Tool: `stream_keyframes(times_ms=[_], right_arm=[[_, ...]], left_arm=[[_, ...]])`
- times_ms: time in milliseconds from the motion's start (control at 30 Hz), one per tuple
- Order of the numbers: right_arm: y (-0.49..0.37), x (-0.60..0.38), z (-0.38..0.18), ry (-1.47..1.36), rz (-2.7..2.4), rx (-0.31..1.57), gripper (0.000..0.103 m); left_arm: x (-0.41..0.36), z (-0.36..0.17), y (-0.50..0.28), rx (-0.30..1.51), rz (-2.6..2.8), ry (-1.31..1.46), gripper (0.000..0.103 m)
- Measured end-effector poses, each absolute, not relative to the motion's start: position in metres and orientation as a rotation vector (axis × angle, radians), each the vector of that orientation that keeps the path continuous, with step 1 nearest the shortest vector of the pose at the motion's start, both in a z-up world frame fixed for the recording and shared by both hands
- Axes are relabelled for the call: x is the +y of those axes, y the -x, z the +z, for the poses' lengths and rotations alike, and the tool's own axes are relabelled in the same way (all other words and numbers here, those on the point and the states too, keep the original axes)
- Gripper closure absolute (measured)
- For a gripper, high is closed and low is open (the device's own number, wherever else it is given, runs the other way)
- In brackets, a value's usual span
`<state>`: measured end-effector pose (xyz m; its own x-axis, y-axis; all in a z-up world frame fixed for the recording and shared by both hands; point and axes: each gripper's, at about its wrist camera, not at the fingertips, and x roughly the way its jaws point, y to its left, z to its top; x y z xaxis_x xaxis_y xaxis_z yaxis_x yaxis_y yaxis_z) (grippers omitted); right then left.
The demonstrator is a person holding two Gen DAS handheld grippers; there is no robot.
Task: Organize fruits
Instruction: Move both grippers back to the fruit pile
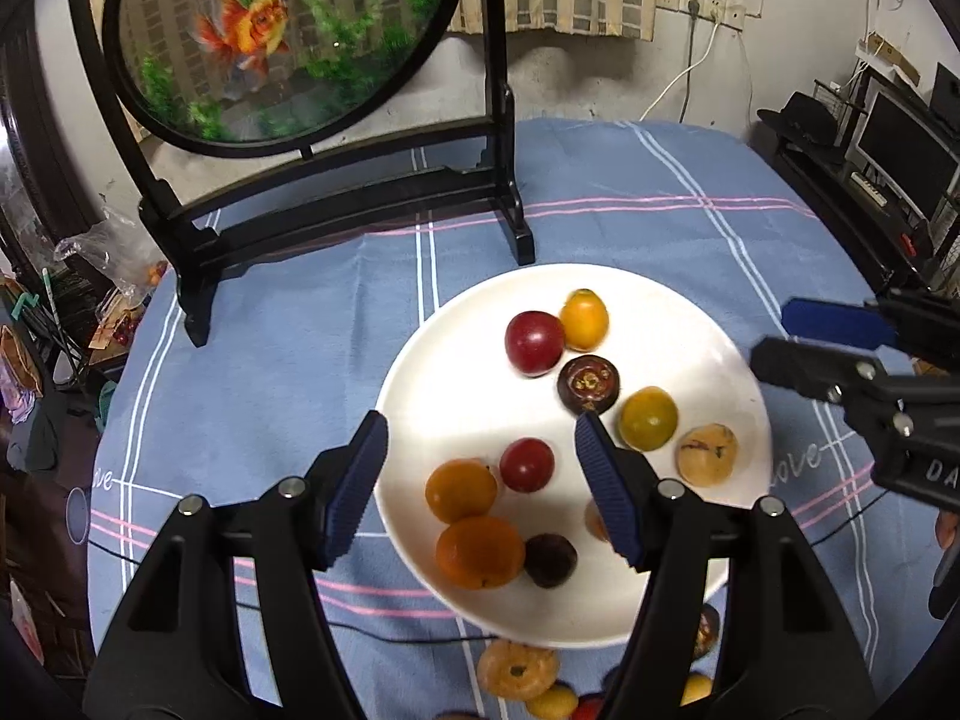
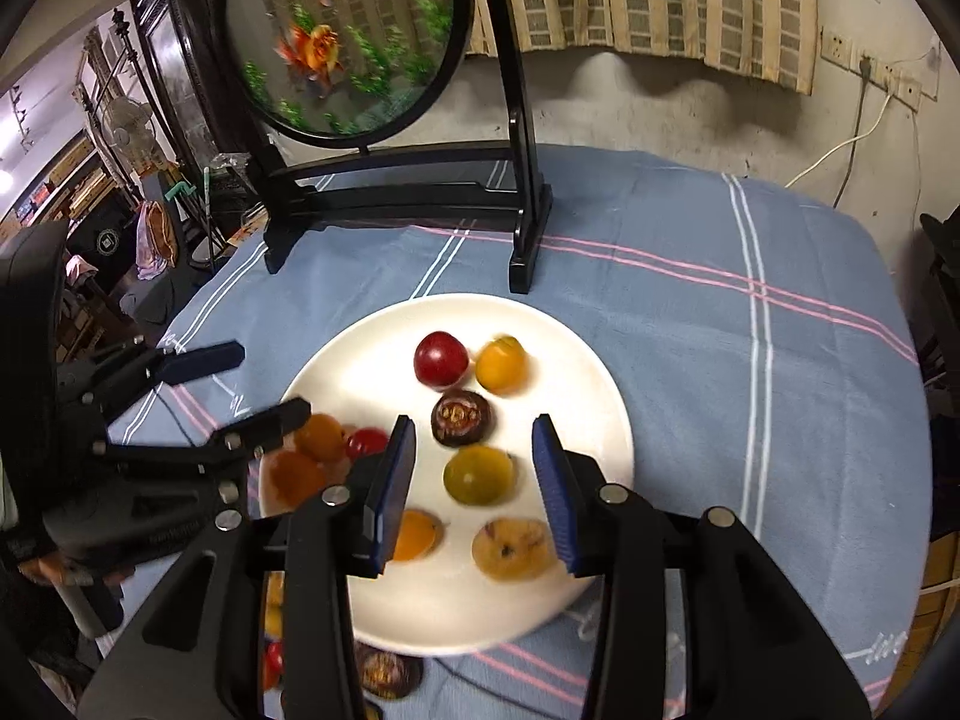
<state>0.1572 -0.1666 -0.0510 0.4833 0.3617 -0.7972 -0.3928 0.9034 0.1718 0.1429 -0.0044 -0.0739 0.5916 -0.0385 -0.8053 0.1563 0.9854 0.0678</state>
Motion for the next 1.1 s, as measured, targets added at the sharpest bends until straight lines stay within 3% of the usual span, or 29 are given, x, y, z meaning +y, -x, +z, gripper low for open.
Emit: stream_keyframes(times_ms=[233, 300, 367, 633, 833, 1100], right_arm=[[-0.103, -0.180, -0.034, 0.045, 0.456, 0.939, 0.058], [-0.082, -0.184, -0.030, 0.050, 0.445, 0.930, 0.041], [-0.060, -0.189, -0.029, 0.046, 0.444, 0.914, 0.041], [0.024, -0.204, -0.097, 0.040, 0.396, 1.060, 0.041], [0.048, -0.197, -0.129, 0.067, 0.387, 1.126, 0.041], [0.050, -0.203, -0.130, 0.053, 0.388, 1.131, 0.041]], left_arm=[[-0.001, -0.043, -0.105, 0.877, -0.130, -0.141, 0.037], [0.004, -0.038, -0.090, 0.863, -0.133, -0.139, 0.036], [0.015, -0.039, -0.070, 0.851, -0.134, -0.121, 0.028], [0.052, -0.092, 0.021, 0.980, -0.157, -0.049, 0.028], [0.021, -0.129, 0.065, 1.068, -0.293, -0.094, 0.028], [-0.007, -0.155, 0.048, 1.082, -0.332, -0.185, 0.028]])
